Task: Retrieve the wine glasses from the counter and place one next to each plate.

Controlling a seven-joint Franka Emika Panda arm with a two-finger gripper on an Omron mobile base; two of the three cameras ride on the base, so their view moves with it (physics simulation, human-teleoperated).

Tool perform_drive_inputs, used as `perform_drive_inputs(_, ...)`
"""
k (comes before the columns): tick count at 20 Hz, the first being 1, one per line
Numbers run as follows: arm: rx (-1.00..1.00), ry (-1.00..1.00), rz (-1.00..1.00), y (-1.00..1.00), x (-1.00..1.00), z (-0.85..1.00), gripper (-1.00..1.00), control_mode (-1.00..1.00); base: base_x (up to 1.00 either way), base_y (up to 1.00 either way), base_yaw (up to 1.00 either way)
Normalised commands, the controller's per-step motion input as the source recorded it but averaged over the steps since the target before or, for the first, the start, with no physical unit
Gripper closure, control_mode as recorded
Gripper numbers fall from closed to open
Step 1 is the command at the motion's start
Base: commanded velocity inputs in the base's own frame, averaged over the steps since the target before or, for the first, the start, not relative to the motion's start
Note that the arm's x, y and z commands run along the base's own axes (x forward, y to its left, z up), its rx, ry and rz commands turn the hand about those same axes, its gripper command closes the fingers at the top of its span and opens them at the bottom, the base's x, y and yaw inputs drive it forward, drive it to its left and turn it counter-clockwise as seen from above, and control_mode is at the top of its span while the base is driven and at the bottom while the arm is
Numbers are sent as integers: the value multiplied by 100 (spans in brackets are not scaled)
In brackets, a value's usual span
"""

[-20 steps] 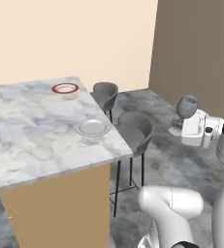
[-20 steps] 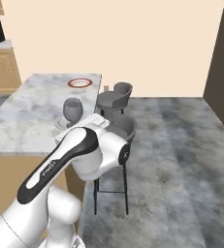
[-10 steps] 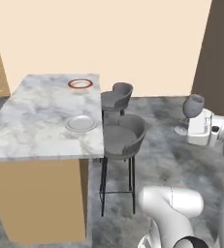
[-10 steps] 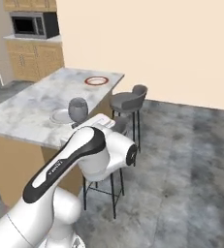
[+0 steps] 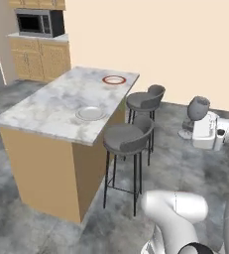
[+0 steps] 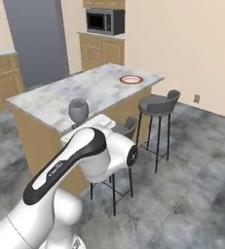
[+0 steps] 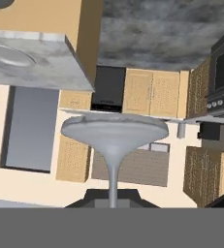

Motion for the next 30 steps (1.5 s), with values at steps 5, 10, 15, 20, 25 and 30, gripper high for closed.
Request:
perform_drive_inputs(5, 0, 0, 0, 0, 0, 0, 100, 100, 12, -91, 62)
perform_drive_inputs(10, 0, 0, 0, 0, 0, 0, 100, 100, 75, -100, 47)
perform_drive_inputs(15, 0, 0, 0, 0, 0, 0, 100, 100, 50, -100, 33)
perform_drive_inputs(20, 0, 0, 0, 0, 0, 0, 100, 100, 3, -100, 21)
perform_drive_inputs(25, 0, 0, 0, 0, 0, 0, 100, 100, 0, -100, 34)
perform_drive_inputs(30, 0, 0, 0, 0, 0, 0, 100, 100, 41, -100, 46)
